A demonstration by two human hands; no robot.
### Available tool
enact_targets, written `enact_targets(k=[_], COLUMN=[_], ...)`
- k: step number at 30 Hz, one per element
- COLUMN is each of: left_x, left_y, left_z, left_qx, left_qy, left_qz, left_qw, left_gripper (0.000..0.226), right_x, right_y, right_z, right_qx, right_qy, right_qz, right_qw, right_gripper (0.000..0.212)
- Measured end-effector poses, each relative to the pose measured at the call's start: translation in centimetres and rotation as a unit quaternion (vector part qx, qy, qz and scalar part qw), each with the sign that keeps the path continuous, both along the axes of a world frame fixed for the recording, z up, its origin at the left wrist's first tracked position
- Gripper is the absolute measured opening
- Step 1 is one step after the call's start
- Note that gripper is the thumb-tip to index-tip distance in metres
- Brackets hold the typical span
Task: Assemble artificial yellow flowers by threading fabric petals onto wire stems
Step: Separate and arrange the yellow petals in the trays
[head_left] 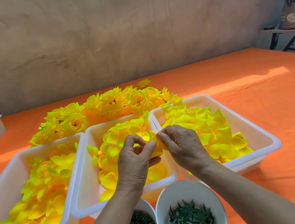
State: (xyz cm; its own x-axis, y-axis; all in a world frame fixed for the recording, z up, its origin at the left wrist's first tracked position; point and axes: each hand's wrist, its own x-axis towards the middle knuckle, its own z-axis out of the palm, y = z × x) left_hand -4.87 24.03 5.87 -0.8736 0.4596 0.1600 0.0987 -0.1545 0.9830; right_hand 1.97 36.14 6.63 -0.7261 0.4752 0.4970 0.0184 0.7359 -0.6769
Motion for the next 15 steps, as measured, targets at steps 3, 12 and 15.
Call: enact_targets(k=[3, 12, 15], left_x=[0.1, -0.4, -0.4], left_y=[0.0, 0.0, 0.0], left_z=[-0.1, 0.0, 0.1], left_qx=[-0.013, -0.036, -0.037], left_qy=[-0.003, -0.065, -0.064], left_qz=[0.005, 0.030, 0.039], left_qw=[1.000, 0.997, 0.997], left_gripper=[0.009, 0.021, 0.025], right_x=[0.2, 0.6, 0.7], right_y=[-0.1, -1.0, -1.2], right_z=[0.1, 0.3, 0.1], right_qx=[0.013, 0.069, 0.088], right_qy=[0.013, 0.001, -0.011], right_qz=[-0.008, 0.043, 0.049], right_qw=[1.000, 0.997, 0.995], right_gripper=[0.021, 0.020, 0.026])
